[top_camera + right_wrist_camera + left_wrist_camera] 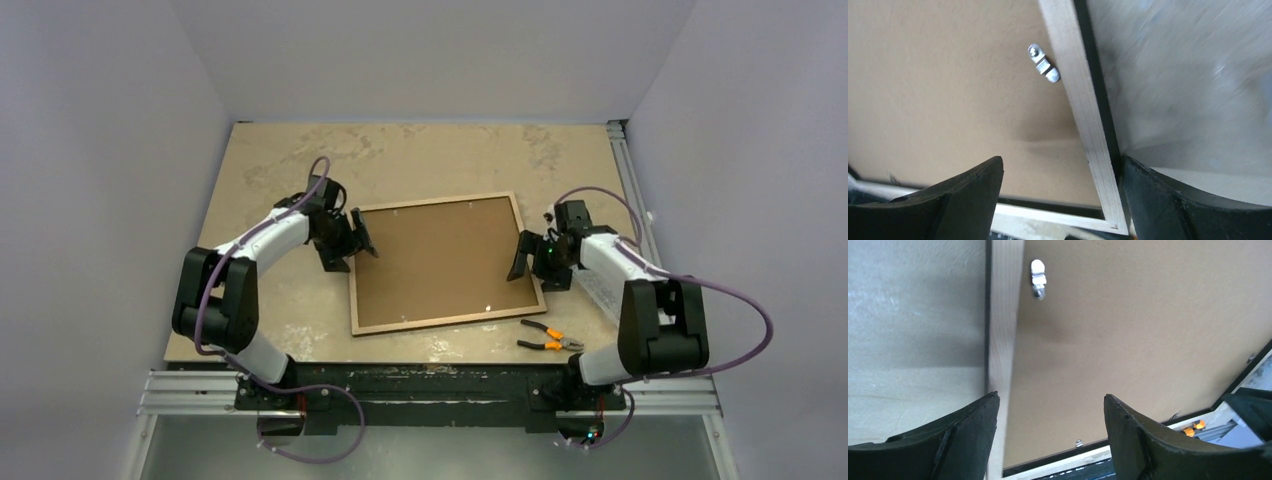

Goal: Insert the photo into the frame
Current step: Adjust the photo frame at the center of the board, then install the photo frame at the center of the board.

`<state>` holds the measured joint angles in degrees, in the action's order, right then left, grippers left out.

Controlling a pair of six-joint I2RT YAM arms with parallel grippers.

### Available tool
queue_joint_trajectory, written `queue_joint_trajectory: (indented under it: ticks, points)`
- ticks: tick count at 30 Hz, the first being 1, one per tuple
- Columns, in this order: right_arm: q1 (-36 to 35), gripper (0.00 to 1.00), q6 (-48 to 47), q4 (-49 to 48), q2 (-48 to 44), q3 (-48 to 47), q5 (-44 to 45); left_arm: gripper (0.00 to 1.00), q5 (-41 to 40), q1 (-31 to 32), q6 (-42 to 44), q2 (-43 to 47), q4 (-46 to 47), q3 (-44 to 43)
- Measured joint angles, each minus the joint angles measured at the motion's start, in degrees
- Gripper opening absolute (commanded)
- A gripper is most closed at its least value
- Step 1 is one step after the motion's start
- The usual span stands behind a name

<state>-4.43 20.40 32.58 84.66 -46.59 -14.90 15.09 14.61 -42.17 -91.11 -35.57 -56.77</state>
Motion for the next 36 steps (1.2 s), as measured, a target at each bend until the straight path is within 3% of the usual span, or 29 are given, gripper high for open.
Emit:
queue_joint_trajectory:
  ticks: [8,16,22,31,36]
  points:
    - [-2.0,0.85,1.4,3.7,-4.9,1.9,-0.9,0.74,-5.2,0.2,2.8,-0.3,-4.3,-3.1]
    - [-2.4,0.83,1.3,4.5,2.1,-9.5,8.0,0.74,-9.1,0.2,3.0,1.6,-5.9,3.0]
    - [-5.6,0.78,1.2,4.3,7.0,-11.6,12.6,0.73,-8.9,0.2,3.0,1.6,-5.0,5.2]
    - [-9.6,0.51,1.1,4.8,9.6,-11.7,19.2,0.72,-8.2,0.2,2.8,1.6,-3.9,5.4]
    - [-9.6,0.25,1.0,4.9,9.9,-12.0,21.0,0.72,-7.8,0.2,2.8,1.6,-3.5,5.4]
